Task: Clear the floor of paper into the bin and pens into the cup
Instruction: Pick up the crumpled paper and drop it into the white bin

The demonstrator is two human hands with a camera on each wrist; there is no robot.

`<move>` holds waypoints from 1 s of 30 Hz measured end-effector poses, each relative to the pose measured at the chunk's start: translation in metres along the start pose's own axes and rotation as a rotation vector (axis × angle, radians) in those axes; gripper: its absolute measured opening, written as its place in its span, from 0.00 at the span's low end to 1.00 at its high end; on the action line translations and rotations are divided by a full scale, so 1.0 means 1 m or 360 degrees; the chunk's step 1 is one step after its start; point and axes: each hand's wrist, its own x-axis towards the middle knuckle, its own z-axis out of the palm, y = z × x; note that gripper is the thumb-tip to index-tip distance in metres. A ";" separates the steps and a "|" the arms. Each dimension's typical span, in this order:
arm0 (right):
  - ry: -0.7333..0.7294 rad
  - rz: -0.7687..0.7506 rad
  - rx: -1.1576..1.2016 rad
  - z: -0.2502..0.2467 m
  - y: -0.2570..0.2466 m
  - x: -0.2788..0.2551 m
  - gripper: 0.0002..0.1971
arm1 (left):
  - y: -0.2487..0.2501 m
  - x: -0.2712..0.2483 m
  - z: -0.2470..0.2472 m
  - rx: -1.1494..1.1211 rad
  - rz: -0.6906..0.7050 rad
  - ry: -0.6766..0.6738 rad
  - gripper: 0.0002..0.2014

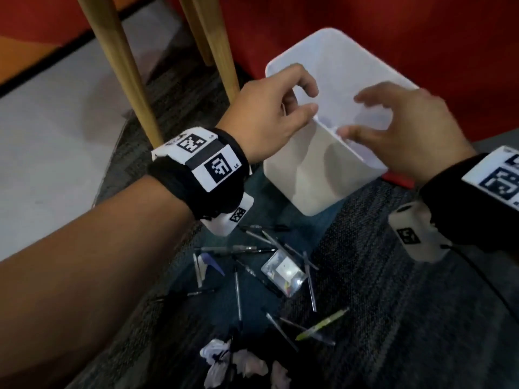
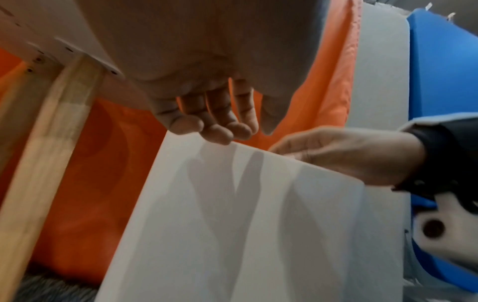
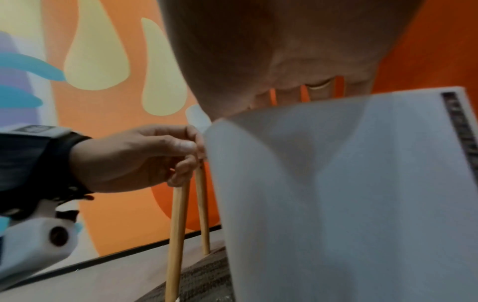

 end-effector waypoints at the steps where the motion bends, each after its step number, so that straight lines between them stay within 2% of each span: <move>1: 0.0039 -0.0054 -0.0014 0.000 -0.004 -0.001 0.26 | -0.002 -0.008 0.001 -0.0015 0.0000 -0.0035 0.07; 5: 0.0271 -0.0486 0.0052 -0.003 -0.032 -0.017 0.17 | -0.013 -0.035 0.003 0.0013 -0.0023 -0.0221 0.06; 7: 0.0237 -0.0723 0.0072 0.003 -0.051 -0.029 0.13 | -0.023 -0.053 0.006 0.0139 -0.0077 -0.0397 0.08; 10: -0.0079 -0.1062 0.0124 0.029 -0.078 -0.061 0.08 | -0.040 -0.087 0.013 0.0230 -0.0169 -0.0735 0.09; 13: -0.0506 -0.1423 0.0083 0.073 -0.090 -0.105 0.03 | -0.051 -0.126 0.021 0.0521 -0.0291 -0.1305 0.10; 16: -0.0925 -0.1674 0.0006 0.128 -0.095 -0.140 0.05 | -0.061 -0.164 0.036 0.0791 -0.0185 -0.1595 0.07; 19: -0.1339 -0.1692 -0.0209 0.174 -0.103 -0.154 0.08 | -0.076 -0.196 0.051 0.1034 -0.0268 -0.1889 0.11; 21: -0.1672 -0.1583 -0.0476 0.195 -0.106 -0.167 0.15 | -0.089 -0.214 0.058 0.0992 -0.0215 -0.2077 0.12; 23: -0.1879 -0.1491 -0.0601 0.209 -0.106 -0.184 0.21 | -0.103 -0.228 0.062 0.0948 -0.0176 -0.2144 0.15; 26: -0.1981 -0.1347 -0.0719 0.222 -0.110 -0.202 0.26 | -0.119 -0.247 0.067 0.0900 -0.0186 -0.2210 0.16; 28: -0.2011 -0.1223 -0.0775 0.229 -0.112 -0.208 0.26 | -0.123 -0.261 0.074 0.0859 -0.0296 -0.2249 0.21; 30: -0.2056 -0.1151 -0.0805 0.232 -0.114 -0.213 0.23 | -0.128 -0.275 0.083 0.0910 -0.0257 -0.2305 0.27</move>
